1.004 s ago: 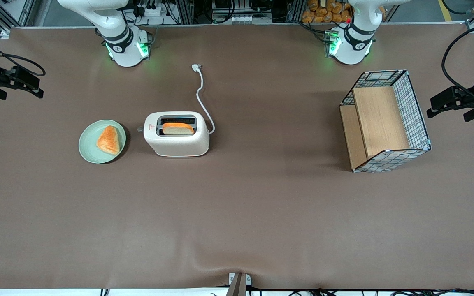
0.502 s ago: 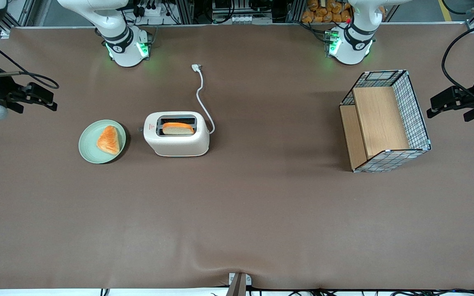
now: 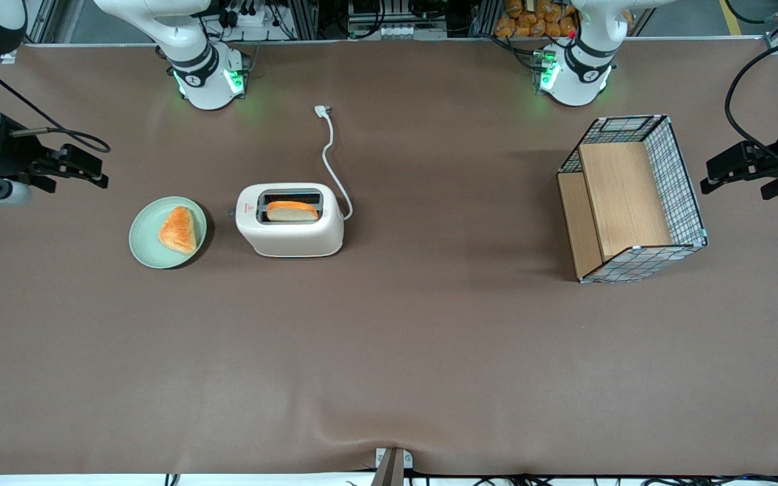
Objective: Press toaster button with right arm
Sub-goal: 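Move the right gripper over the plate toward the toaster's side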
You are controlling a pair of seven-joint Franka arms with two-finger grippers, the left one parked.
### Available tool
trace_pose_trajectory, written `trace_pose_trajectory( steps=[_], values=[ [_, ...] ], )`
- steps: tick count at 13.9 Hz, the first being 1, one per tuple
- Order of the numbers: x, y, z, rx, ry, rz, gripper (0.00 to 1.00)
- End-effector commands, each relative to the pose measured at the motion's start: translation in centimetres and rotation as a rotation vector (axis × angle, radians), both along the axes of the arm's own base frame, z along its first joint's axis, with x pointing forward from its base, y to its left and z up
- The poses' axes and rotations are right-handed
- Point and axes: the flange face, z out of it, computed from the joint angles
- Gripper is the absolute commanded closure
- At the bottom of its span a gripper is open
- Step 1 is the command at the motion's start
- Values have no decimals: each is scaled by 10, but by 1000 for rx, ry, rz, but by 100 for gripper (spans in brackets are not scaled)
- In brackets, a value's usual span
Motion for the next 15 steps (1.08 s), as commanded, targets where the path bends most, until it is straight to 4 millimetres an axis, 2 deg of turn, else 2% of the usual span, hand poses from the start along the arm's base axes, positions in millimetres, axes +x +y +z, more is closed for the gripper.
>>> trace_pose_trajectory(
  steps=[1, 4, 7, 9, 11, 15],
  values=[
    [0, 3, -10, 27, -3, -18, 0],
    [1, 3, -26, 31, -11, -25, 0],
    [1, 11, -45, 83, -17, -44, 51],
    [2, 13, -61, 96, -27, -56, 78],
    [1, 24, -75, 95, -37, -43, 98],
    [-8, 37, -115, 182, -28, -99, 100]
  ],
)
